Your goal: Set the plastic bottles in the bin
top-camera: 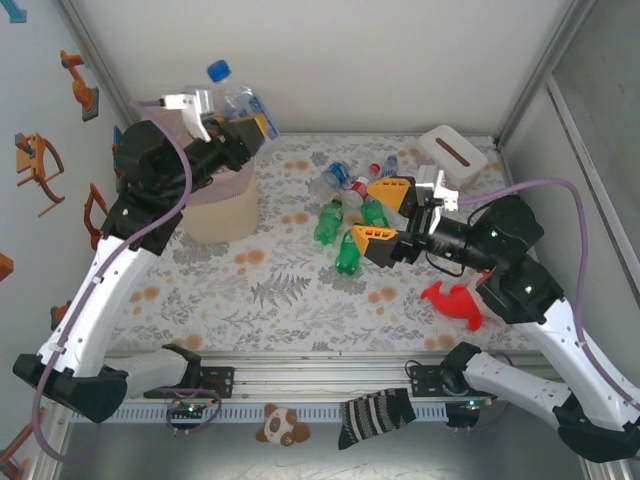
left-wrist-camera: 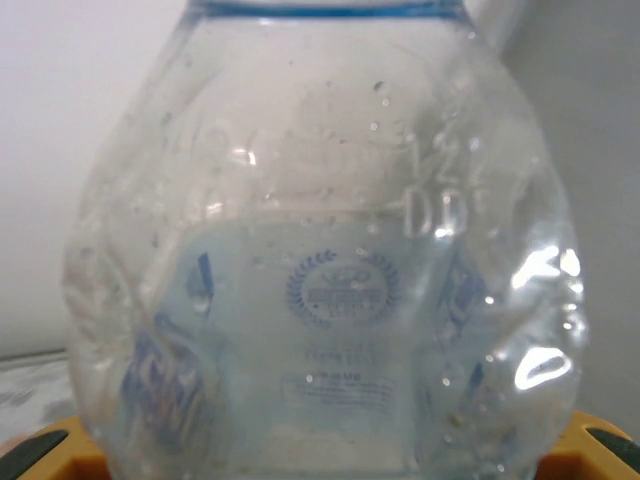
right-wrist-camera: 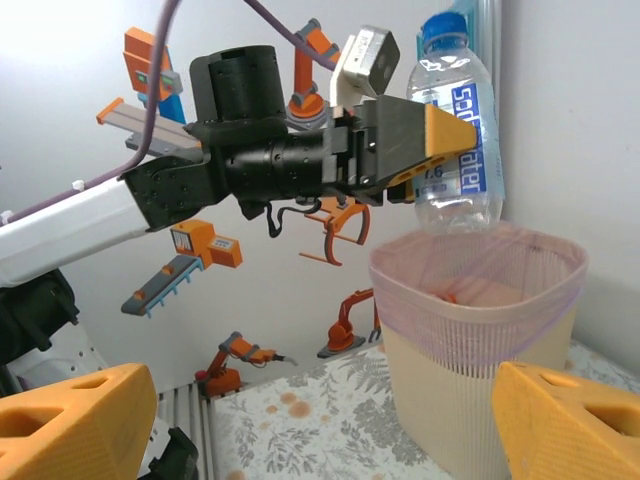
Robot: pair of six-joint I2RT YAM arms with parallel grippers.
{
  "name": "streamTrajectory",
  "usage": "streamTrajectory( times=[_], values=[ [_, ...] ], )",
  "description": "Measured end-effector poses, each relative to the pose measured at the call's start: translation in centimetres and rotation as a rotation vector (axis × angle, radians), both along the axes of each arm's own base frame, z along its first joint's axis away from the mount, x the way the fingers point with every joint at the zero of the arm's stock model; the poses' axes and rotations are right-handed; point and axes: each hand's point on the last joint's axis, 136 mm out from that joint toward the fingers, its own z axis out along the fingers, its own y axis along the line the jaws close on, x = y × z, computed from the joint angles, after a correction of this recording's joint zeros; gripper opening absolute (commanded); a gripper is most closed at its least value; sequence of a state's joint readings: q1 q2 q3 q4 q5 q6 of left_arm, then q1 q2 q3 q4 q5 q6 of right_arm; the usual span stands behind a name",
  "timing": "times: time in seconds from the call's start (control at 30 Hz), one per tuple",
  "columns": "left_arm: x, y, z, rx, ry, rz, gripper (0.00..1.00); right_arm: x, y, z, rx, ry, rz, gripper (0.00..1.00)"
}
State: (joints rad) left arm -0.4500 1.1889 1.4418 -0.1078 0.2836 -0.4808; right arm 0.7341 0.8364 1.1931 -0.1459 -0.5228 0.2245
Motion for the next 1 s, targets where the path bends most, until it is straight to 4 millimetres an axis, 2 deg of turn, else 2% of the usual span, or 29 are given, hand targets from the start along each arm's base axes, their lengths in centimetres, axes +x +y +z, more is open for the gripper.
streamTrajectory(
  times=[0.1, 0.17, 0.3, 0.43, 0.6, 0.83, 1.0],
  values=[
    [2.9, 2.4, -1.9, -0.037, 0.101, 0.144, 0.35, 0.2, -0.1, -0.2, -0.005, 0.006, -0.014, 0.86],
    [4.5, 3.5, -3.4, -0.062, 0.160, 0.220, 0.38, 0.3, -0.1, -0.2, -0.004, 0.005, -0.020, 0.86],
    [7.4, 5.9, -7.0, -0.114, 0.310, 0.416, 0.38, 0.2, -0.3, 0.0, 0.000, 0.002, -0.024, 0.86],
    [9.7, 8.1, -9.8, -0.163, 0.459, 0.599, 0.38, 0.0, -0.6, 0.0, -0.001, 0.003, -0.029, 0.86],
    [11.6, 10.3, -11.6, -0.267, 0.573, 0.757, 0.37, 0.0, -0.8, -0.1, -0.003, 0.004, -0.039, 0.86],
    [14.4, 12.2, -13.7, -0.423, 0.707, 0.904, 0.41, -0.1, -1.0, -0.2, -0.004, 0.001, -0.047, 0.86],
    [16.3, 12.5, -17.3, -0.533, 0.836, 0.980, 0.45, 0.0, -1.1, -0.5, -0.009, 0.006, -0.055, 0.86]
  ],
)
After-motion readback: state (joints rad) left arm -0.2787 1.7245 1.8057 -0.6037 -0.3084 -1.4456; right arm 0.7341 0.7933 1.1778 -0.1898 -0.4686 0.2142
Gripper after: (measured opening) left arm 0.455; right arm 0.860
